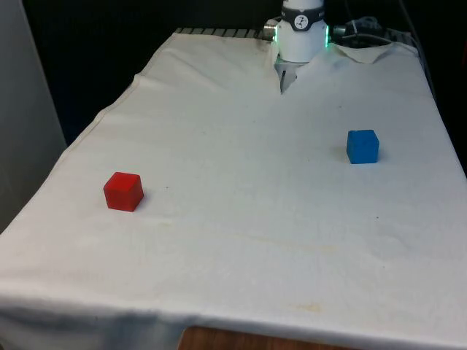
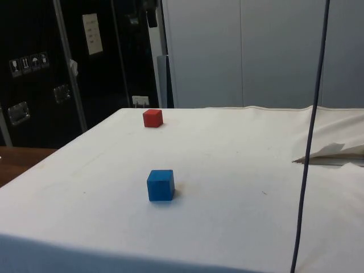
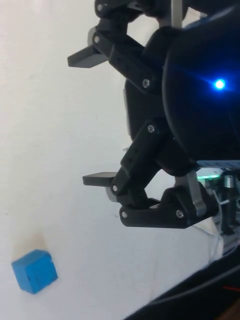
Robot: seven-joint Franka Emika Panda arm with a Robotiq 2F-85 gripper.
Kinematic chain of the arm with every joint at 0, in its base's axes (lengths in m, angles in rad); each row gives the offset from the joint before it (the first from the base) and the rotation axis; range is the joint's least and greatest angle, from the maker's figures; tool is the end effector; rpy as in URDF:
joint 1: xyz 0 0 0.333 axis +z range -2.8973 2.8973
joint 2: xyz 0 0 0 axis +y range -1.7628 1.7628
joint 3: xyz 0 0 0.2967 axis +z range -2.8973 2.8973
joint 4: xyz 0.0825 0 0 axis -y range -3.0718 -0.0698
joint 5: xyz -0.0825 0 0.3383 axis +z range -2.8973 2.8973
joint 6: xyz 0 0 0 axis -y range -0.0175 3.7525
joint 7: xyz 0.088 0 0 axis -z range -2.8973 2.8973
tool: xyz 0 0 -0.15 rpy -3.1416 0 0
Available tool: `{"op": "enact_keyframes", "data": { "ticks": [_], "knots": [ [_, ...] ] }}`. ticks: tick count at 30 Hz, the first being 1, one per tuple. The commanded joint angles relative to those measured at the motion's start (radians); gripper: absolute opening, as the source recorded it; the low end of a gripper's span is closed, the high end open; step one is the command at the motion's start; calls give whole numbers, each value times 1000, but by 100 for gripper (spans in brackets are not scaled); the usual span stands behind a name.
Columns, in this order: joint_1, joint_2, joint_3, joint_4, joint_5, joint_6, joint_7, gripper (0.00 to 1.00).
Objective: Stack the two cubes.
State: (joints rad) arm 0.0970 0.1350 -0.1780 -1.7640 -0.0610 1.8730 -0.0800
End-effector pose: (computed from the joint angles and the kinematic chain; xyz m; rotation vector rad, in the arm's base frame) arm 0.5503 -0.0485 0.4342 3.0614 0.0293 -0.0468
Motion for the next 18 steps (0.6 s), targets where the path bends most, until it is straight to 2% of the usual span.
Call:
{"op": "enact_keyframes", "data": {
  "ticks": [1,5,7,14,15,16,18],
  "knots": [
    [-2,7,-4,4,-14,17,-2,100],
    [-2,12,-11,0,-21,38,-1,100],
    [-6,23,-19,3,-31,64,-7,100],
    [-13,44,-53,2,-24,124,-47,100],
    [-8,40,-53,0,-27,116,-39,100],
    [-13,47,-57,3,-22,130,-53,100],
    [-15,54,-65,4,-18,142,-65,100]
  ]
}}
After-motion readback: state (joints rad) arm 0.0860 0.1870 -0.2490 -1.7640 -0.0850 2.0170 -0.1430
